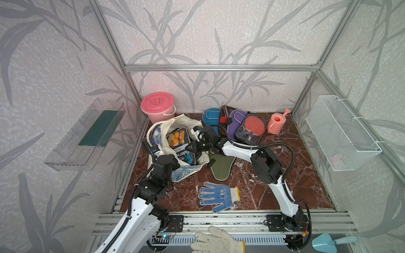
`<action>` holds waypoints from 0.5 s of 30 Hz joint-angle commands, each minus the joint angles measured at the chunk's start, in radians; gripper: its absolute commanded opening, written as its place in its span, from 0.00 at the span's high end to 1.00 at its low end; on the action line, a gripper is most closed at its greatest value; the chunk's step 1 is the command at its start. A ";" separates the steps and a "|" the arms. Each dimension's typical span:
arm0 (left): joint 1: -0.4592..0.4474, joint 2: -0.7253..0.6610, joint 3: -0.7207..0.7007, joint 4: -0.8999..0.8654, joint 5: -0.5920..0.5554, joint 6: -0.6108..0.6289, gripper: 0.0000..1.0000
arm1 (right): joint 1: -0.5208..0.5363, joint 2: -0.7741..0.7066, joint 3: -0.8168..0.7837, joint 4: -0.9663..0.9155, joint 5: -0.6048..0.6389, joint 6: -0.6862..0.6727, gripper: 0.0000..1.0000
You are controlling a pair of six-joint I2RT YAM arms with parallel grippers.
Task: Remove the ping pong set from the canvas bag
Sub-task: Pick up the ping pong set from the canvas bag.
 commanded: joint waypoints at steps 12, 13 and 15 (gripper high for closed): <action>0.058 0.083 0.056 0.072 -0.016 0.030 1.00 | -0.095 -0.298 -0.172 0.071 0.021 0.019 1.00; 0.061 0.088 0.060 0.073 -0.013 0.028 1.00 | -0.101 -0.318 -0.188 0.076 0.018 0.023 1.00; 0.069 0.098 0.060 0.085 -0.004 0.027 1.00 | -0.113 -0.359 -0.217 0.083 0.016 0.031 1.00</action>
